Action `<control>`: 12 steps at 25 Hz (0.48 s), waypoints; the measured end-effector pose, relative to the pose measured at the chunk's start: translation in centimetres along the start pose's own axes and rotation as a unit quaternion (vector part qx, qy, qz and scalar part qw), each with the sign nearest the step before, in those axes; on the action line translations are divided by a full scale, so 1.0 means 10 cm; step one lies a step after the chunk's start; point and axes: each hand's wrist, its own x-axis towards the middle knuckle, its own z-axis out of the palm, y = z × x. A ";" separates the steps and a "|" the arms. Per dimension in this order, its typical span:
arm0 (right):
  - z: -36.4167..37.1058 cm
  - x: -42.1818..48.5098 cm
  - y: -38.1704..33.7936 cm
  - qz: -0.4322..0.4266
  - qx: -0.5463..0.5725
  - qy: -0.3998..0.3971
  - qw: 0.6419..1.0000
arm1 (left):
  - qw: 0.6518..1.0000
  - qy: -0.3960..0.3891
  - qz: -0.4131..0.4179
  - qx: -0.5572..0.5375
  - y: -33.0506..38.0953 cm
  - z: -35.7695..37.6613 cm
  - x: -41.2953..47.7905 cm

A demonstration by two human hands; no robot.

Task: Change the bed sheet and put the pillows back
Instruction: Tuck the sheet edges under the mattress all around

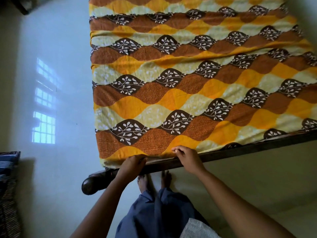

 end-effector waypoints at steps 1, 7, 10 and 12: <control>-0.08 -0.06 0.01 0.000 0.017 0.033 0.999 | 1.000 0.007 0.009 -0.007 0.11 0.01 -0.01; -0.85 -0.19 0.40 -0.052 -0.010 0.102 0.993 | 0.998 -0.008 0.067 -0.003 0.97 0.31 0.26; -1.35 -0.05 0.73 -0.061 -0.013 0.102 0.993 | 0.994 -0.016 0.101 0.022 1.57 0.54 0.63; -1.75 0.06 0.98 -0.072 -0.027 0.088 0.993 | 0.996 -0.011 0.086 0.027 1.99 0.71 0.87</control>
